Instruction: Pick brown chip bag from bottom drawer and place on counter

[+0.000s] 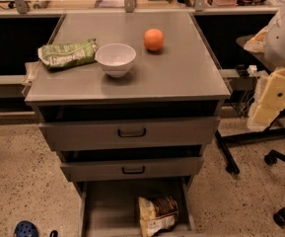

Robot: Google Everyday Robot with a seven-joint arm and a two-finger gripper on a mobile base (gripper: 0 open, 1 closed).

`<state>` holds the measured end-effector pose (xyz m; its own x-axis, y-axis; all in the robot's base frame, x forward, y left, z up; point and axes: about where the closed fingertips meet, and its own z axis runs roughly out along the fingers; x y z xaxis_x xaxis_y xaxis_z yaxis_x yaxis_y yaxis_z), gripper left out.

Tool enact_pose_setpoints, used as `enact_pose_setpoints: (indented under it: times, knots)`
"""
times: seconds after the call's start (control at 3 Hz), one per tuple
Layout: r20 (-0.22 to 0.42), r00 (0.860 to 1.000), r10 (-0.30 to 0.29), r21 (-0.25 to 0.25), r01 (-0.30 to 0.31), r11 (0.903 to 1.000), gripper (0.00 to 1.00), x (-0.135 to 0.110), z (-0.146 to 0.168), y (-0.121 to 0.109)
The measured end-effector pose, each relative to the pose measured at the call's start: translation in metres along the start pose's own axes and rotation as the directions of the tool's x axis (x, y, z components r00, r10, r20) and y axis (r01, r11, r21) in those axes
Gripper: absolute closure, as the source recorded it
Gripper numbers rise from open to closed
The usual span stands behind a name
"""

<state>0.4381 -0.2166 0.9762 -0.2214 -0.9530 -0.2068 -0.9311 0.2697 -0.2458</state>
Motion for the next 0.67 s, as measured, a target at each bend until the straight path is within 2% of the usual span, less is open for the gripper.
enact_pose_setpoints:
  times: [0.33,0.67]
  knots:
    - [0.0,1.0,-0.001,0.002,0.001,1.0,0.0,-0.001,0.0,0.0]
    - [0.032,0.999,-0.014,-0.028,0.015,0.9995,0.0,-0.005,0.038,0.007]
